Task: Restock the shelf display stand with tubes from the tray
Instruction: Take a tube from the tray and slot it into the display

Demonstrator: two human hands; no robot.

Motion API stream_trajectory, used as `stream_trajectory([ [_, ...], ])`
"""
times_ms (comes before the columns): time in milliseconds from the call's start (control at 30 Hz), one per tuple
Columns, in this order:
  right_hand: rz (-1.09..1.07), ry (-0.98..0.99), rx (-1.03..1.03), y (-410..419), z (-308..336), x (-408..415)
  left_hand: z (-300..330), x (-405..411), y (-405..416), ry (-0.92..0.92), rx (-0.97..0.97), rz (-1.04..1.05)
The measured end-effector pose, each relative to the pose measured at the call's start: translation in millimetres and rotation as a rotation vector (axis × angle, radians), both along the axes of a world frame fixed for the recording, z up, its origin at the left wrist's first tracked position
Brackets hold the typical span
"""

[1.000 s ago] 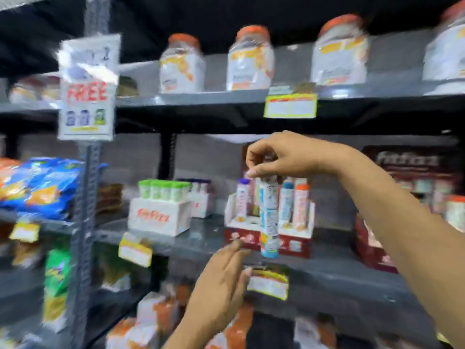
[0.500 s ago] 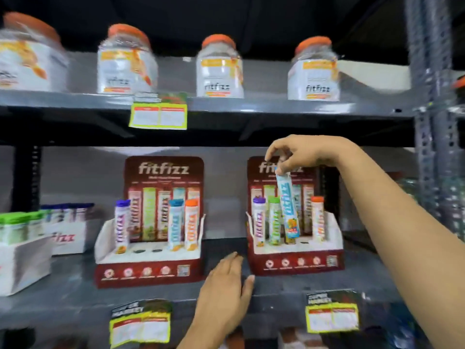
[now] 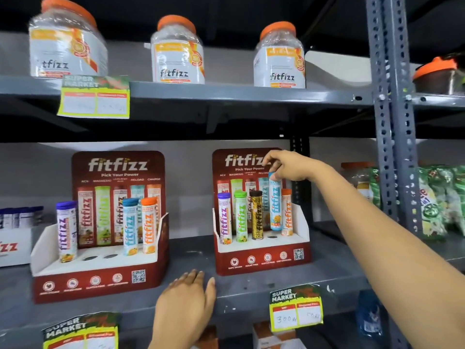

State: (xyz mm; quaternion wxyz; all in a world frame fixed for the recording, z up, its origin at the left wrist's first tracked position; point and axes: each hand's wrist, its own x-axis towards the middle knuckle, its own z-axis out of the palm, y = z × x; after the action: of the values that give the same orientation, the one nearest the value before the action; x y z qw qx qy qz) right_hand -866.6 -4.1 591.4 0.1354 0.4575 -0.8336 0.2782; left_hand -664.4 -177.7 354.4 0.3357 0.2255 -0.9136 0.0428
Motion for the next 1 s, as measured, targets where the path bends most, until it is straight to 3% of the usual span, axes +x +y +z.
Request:
stream_trajectory([
  [333, 0.093, -0.092, 0.005, -9.3, -18.1, -22.5, -0.4, -1.0, 5.0, 0.040, 0.027, 0.024],
  [767, 0.166, -0.017, -0.150, -26.2, -38.3, -33.1, 0.1, 2.7, 8.0, 0.010, 0.018, 0.050],
  [1000, 0.177, -0.123, -0.197, -17.8, -42.6, -30.1, -0.7, 2.4, 7.9, 0.008, 0.013, 0.053],
])
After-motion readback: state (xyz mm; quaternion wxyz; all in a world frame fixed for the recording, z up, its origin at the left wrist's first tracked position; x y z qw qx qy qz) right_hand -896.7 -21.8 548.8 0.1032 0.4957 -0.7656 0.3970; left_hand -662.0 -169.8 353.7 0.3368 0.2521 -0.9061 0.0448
